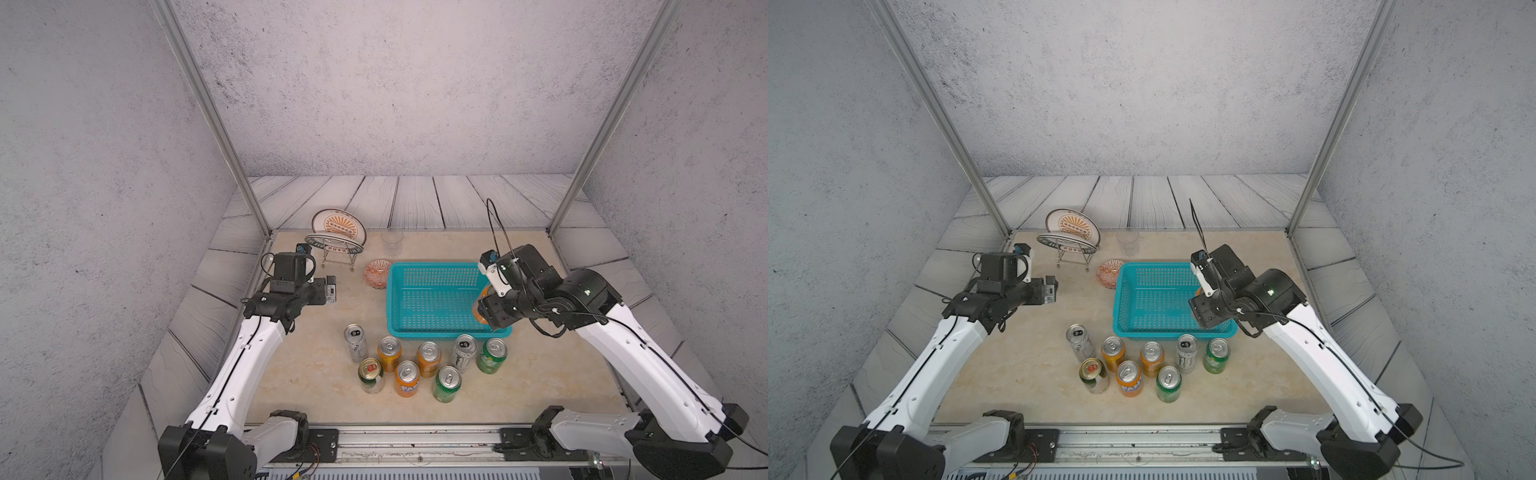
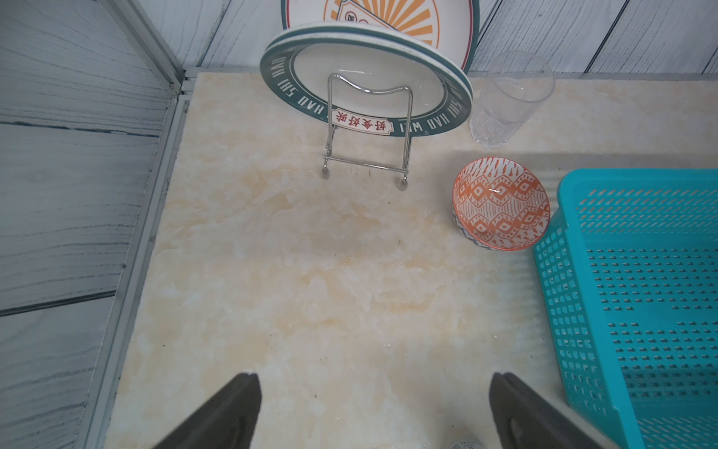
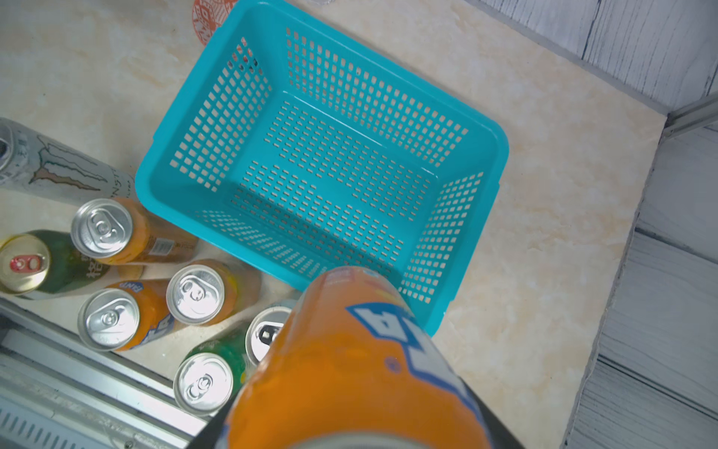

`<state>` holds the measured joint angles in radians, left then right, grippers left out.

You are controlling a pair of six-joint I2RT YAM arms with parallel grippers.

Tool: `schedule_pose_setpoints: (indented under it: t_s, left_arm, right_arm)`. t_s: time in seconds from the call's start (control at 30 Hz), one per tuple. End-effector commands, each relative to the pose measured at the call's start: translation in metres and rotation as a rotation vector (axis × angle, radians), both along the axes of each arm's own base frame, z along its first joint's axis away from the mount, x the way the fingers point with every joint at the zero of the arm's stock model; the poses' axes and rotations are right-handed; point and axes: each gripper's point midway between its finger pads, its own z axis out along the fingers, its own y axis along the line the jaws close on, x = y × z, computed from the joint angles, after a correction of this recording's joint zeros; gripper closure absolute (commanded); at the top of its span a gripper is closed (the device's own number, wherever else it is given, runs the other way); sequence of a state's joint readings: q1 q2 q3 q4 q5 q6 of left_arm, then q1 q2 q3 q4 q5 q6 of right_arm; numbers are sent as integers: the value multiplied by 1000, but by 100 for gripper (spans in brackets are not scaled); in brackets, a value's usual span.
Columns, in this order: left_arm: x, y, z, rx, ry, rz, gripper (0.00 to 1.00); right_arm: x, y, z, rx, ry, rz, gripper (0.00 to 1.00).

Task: Take out the drinks from the basket
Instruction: Pick up the drink from the basket, then place the drink at the center of the board.

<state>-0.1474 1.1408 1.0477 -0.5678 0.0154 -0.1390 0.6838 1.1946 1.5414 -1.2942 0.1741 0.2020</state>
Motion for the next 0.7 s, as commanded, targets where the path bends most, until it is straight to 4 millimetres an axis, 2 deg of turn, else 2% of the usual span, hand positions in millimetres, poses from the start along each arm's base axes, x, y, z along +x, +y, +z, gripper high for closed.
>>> schedule_pose_setpoints:
  t_s: [0.0,0.3,0.5,0.67]
  left_arm:
    - [2,3,5,-8,-11,9,1]
    - [2,4,3,-6,-7,12,1]
    - [2,5,3,-1,-6,15,1]
    - [2,6,2,2,-5,19,1]
  right_arm:
    - [-18,-8,7,50,-7,-21,39]
    - [-52,-19,-27,31,102,-10,40]
    - [-69,-8,-50,86,175,5,40]
    - [-76,-2,-72,88,211,12,40]
